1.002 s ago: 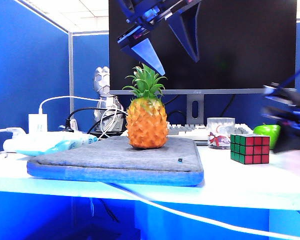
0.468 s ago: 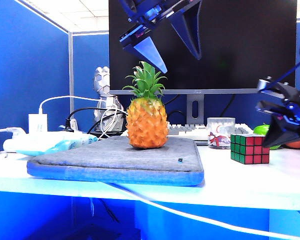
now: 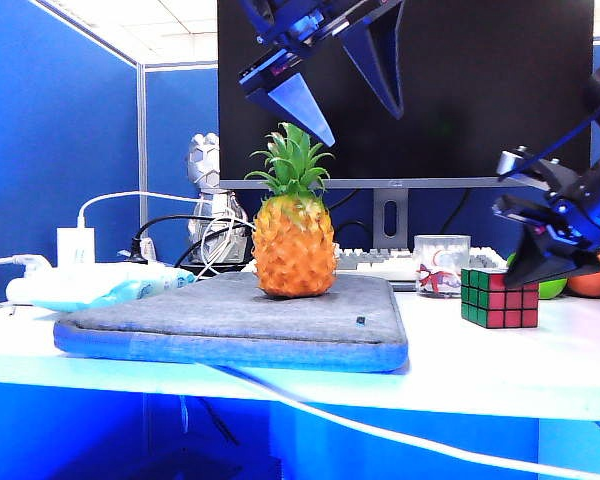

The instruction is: Rotate the Rubik's Cube so that its red face is facing towards you.

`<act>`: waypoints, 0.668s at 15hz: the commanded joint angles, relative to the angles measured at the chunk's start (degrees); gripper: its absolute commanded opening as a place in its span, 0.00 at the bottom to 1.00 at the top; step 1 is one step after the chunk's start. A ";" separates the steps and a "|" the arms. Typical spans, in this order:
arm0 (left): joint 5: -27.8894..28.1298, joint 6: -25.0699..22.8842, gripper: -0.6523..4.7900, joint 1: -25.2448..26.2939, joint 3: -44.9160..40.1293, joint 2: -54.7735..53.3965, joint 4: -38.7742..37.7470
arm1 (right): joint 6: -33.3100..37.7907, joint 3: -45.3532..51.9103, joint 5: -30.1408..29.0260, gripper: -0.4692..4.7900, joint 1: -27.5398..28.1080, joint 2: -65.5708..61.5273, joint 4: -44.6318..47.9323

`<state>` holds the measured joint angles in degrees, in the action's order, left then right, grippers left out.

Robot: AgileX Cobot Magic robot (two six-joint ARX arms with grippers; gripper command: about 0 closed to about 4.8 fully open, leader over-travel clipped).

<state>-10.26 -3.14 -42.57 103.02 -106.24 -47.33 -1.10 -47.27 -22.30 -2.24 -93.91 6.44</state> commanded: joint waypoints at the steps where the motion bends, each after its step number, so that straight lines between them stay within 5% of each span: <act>1: -0.31 0.20 1.00 -0.02 0.24 0.20 0.66 | 1.53 -0.17 -0.39 0.09 -0.98 -0.79 2.45; 10: -0.48 0.33 1.00 -0.02 0.24 0.20 0.22 | 3.23 -1.75 0.09 0.09 -3.15 -3.23 4.61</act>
<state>-10.44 -2.94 -42.57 102.96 -106.24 -47.40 1.89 -48.51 -21.89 -5.28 -96.90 10.11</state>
